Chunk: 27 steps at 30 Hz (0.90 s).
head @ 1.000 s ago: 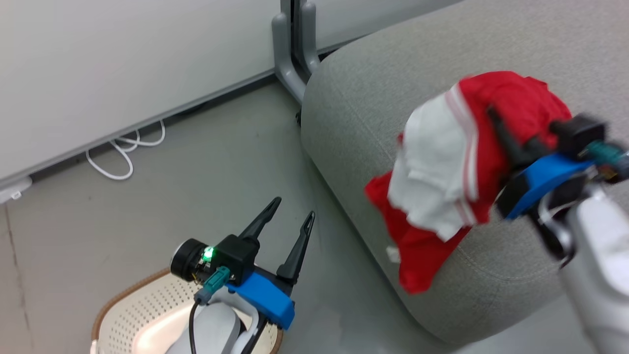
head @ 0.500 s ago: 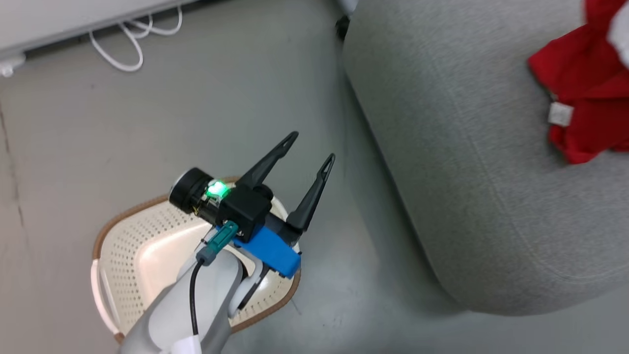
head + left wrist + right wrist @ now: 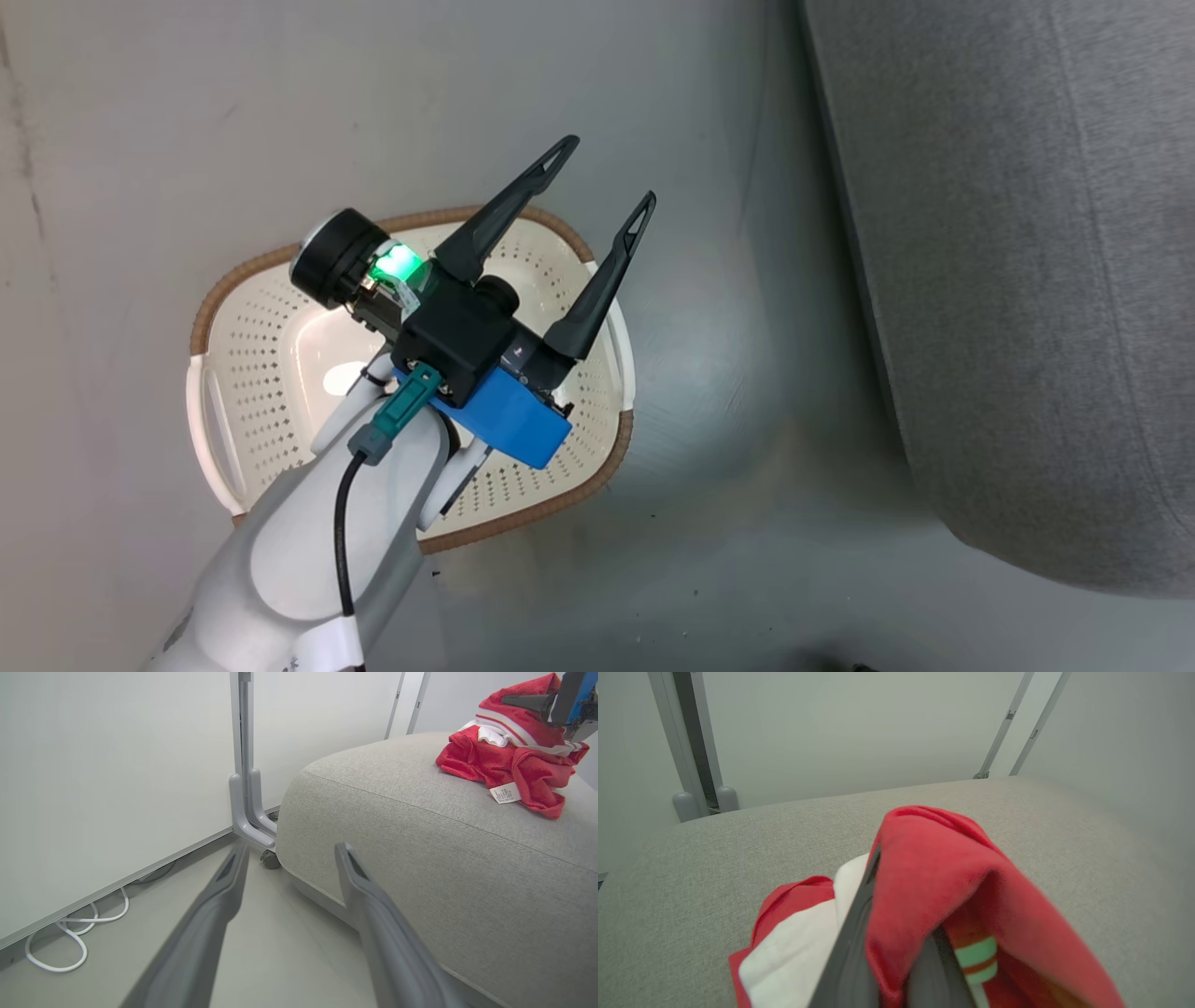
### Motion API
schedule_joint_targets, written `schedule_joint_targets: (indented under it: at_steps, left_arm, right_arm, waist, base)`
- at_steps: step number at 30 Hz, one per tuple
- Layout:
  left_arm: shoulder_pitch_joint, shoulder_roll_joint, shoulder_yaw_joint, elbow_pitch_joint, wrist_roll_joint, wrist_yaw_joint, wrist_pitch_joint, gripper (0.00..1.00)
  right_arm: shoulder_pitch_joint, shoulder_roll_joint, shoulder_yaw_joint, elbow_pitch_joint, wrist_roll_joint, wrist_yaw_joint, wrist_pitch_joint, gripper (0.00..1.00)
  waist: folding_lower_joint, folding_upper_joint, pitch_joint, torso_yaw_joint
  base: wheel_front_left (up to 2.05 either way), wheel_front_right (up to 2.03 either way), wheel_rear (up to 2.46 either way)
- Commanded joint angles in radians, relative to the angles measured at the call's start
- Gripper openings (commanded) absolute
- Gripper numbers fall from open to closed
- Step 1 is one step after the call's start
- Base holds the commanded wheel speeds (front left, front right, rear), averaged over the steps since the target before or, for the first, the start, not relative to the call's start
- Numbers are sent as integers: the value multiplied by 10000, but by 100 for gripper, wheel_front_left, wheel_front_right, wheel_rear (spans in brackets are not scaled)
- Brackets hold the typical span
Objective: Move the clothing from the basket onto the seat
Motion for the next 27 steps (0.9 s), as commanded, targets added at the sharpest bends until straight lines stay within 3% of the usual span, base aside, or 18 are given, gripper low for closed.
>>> schedule_joint_targets:
  at_steps: [1, 6, 7, 9, 10, 27]
  left_arm:
    - [-194, 78, 24, -94, 23, 49, -27, 100]
    - [-44, 137, 25, -112, -43, 109, -31, 100]
    - [-35, 142, 19, -93, -51, 122, -31, 100]
    - [-44, 143, 9, -58, -72, 137, -32, 100]
    - [-65, 140, 7, -40, -75, 141, -32, 100]
    - [-172, 73, 43, 109, -281, 170, -44, 100]
  right_arm:
    - [-94, 93, -41, 158, -104, 1, -108, 0]
    - [-351, 267, -77, 724, -359, 1, -381, 0]
    - [-400, 291, -52, 818, -395, 1, -400, 5]
    - [-539, 351, 11, 919, -494, 1, -418, 49]
    - [-571, 372, 45, 946, -546, 1, -429, 97]
    - [-682, 135, 714, 1278, -388, 1, -420, 100]
  waist:
    - [-2, 1, 299, 149]
    - [-2, 1, 352, 89]
    - [-2, 1, 342, 72]
    - [-2, 1, 314, 37]
    - [-2, 1, 298, 22]
    - [-2, 1, 91, -29]
  base:
    - [0, 0, 0]
    - [0, 0, 0]
    - [0, 0, 0]
    - [0, 0, 0]
    - [0, 0, 0]
    - [0, 0, 0]
